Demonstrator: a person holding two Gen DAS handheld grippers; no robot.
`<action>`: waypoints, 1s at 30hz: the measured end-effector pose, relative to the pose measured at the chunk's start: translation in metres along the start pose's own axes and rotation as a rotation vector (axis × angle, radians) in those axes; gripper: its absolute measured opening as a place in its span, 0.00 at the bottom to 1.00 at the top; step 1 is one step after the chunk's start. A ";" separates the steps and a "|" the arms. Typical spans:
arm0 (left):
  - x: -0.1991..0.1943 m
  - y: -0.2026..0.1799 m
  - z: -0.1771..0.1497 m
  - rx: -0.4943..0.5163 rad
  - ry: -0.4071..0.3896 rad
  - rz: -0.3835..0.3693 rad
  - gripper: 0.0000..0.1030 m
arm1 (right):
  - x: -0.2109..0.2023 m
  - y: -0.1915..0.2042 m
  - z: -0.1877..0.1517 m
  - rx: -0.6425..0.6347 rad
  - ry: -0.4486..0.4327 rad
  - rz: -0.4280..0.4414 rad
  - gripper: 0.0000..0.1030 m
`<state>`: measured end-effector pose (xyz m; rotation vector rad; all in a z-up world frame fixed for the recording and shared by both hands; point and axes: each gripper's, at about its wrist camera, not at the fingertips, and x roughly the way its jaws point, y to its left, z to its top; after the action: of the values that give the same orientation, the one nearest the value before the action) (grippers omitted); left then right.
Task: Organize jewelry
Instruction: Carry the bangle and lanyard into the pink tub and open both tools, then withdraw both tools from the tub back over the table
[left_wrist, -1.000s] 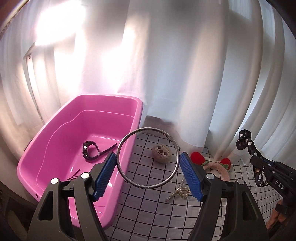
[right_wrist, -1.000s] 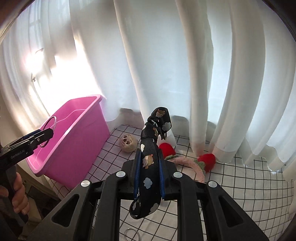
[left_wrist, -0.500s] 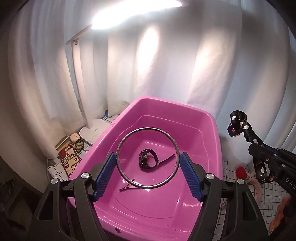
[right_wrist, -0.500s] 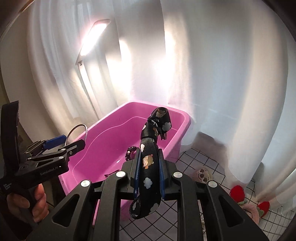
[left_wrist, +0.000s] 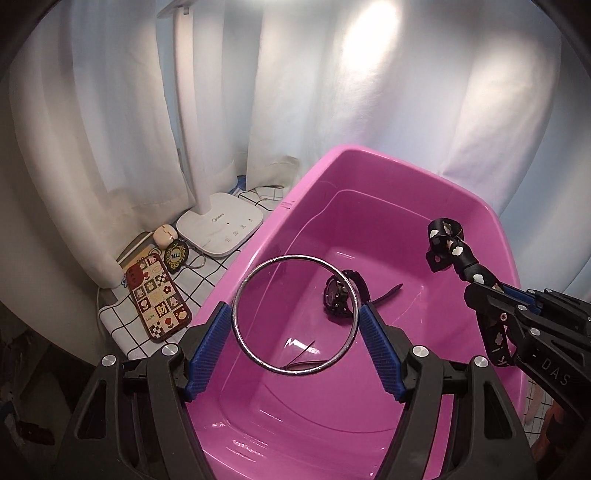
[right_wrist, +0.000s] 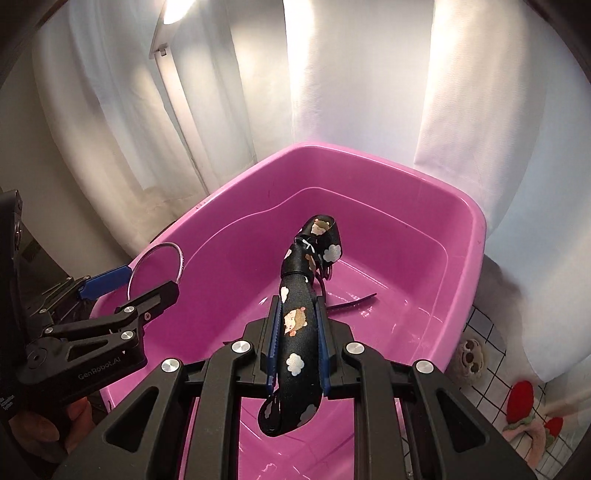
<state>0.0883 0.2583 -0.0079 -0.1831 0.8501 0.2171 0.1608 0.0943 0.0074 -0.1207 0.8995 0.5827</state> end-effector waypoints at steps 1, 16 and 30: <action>0.002 -0.001 -0.001 0.010 0.003 0.002 0.68 | 0.004 0.001 0.001 -0.001 0.010 -0.008 0.17; 0.003 -0.003 -0.004 0.026 0.025 -0.055 0.89 | 0.007 0.010 0.008 -0.031 0.014 -0.150 0.58; -0.012 0.001 -0.008 -0.005 0.016 -0.052 0.90 | -0.014 0.010 -0.004 -0.004 -0.026 -0.159 0.59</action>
<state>0.0745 0.2558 -0.0038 -0.2112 0.8595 0.1691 0.1461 0.0949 0.0170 -0.1864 0.8551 0.4378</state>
